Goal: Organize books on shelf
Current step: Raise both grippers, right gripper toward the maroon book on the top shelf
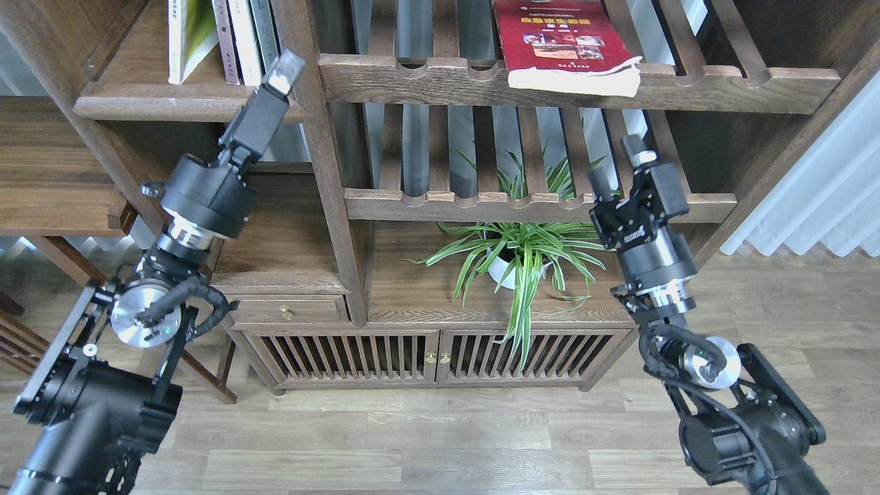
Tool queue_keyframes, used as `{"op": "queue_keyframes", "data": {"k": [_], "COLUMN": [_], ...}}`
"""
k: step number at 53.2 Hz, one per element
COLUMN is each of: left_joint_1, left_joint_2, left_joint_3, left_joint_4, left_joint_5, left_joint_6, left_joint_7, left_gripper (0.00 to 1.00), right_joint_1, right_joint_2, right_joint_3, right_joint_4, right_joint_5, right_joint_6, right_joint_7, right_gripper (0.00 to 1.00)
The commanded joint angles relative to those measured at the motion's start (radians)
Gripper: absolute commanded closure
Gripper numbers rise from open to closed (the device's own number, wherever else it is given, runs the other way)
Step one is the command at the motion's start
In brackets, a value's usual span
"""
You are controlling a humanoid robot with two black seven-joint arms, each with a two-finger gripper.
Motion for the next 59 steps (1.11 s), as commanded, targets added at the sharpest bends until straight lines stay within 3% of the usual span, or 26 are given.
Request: {"op": "queue_keyframes", "data": {"k": [1, 32, 59], "left_joint_1": [0.05, 0.086, 0.089], "left_joint_2": [0.0, 0.0, 0.0], "left_joint_3": [0.007, 0.01, 0.011], "left_joint_4": [0.005, 0.074, 0.104], "left_joint_5": [0.0, 0.0, 0.0], "left_joint_6": [0.0, 0.0, 0.0], "left_joint_7": [0.002, 0.005, 0.005], "left_gripper": [0.38, 0.12, 0.05], "right_joint_1": [0.004, 0.108, 0.13], "right_joint_2": [0.002, 0.044, 0.047], "right_joint_3": [-0.007, -0.07, -0.073], "right_joint_4": [0.023, 0.05, 0.048], "right_joint_5": [-0.001, -0.008, -0.014], "right_joint_6": [0.0, 0.0, 0.0], "right_joint_7": [0.003, 0.004, 0.004], "right_gripper": [0.05, 0.07, 0.07]}}
